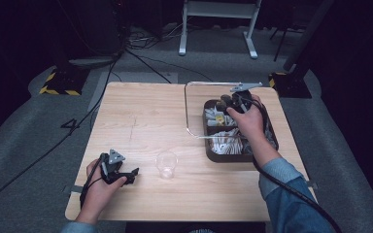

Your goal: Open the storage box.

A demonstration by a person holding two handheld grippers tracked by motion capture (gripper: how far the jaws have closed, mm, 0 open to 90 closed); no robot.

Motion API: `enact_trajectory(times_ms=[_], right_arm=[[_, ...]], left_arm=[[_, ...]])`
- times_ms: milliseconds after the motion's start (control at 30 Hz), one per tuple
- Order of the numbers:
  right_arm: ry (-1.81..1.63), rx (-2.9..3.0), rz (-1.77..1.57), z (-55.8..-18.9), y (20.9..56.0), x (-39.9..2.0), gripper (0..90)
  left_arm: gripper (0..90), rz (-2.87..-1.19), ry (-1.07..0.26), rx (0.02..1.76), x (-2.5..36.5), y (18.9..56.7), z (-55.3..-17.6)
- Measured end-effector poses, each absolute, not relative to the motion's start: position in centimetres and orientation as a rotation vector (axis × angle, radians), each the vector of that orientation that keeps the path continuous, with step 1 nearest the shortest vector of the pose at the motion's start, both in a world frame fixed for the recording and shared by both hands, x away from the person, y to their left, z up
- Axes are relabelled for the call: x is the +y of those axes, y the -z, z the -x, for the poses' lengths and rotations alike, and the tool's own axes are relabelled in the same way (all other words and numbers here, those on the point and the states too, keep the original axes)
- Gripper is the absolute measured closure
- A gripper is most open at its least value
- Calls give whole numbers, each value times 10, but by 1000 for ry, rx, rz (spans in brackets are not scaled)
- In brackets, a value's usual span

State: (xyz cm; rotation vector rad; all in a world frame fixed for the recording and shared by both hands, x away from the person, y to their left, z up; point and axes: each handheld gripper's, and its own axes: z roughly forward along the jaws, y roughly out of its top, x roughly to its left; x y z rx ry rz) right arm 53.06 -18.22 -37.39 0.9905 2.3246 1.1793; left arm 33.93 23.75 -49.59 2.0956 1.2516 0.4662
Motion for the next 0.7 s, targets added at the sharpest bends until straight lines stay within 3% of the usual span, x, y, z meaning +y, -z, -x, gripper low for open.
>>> enact_trajectory(times_ms=[700], right_arm=[[-1217,2367,-915,-549,384,-76,586]], left_arm=[[124,-2123,-442,1197,247,504,-338]])
